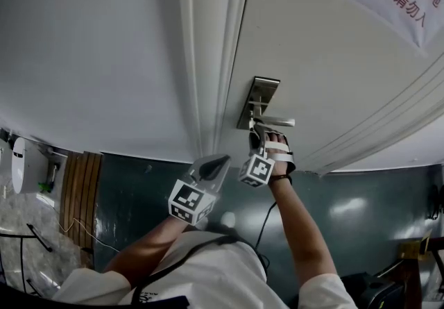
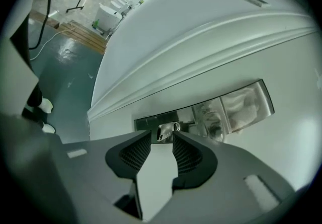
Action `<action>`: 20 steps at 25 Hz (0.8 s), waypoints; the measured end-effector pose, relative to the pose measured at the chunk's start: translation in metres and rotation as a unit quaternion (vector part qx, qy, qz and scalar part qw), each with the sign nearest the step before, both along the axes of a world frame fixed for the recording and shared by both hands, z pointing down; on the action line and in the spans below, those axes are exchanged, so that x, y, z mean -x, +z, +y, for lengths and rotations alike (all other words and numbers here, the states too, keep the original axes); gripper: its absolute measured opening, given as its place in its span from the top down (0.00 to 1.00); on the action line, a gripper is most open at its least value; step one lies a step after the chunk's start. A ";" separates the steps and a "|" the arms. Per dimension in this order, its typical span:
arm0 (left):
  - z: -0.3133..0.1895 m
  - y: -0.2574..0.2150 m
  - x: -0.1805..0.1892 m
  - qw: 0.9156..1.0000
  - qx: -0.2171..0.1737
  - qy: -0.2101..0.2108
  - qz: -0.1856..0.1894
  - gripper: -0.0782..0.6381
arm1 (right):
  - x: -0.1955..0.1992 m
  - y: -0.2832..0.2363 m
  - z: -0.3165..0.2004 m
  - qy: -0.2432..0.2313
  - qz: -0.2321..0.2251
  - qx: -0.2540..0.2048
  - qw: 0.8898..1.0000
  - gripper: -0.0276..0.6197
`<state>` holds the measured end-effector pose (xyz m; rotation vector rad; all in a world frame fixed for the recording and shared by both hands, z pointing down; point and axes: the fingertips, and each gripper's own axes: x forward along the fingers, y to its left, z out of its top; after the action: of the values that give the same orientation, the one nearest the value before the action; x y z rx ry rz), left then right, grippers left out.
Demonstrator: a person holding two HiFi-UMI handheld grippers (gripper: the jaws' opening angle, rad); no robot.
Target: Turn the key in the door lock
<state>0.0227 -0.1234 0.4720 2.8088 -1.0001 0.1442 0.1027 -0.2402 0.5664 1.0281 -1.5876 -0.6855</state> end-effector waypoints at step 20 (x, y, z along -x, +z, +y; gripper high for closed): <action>-0.009 -0.033 0.003 0.999 -0.026 0.001 0.019 0.88 | -0.003 -0.100 0.093 0.044 -0.453 -0.032 0.890 0.88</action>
<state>0.0201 -0.1320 0.4388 2.8478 -1.0060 0.0659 0.1054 -0.1472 0.4668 1.5904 -2.2909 -0.1661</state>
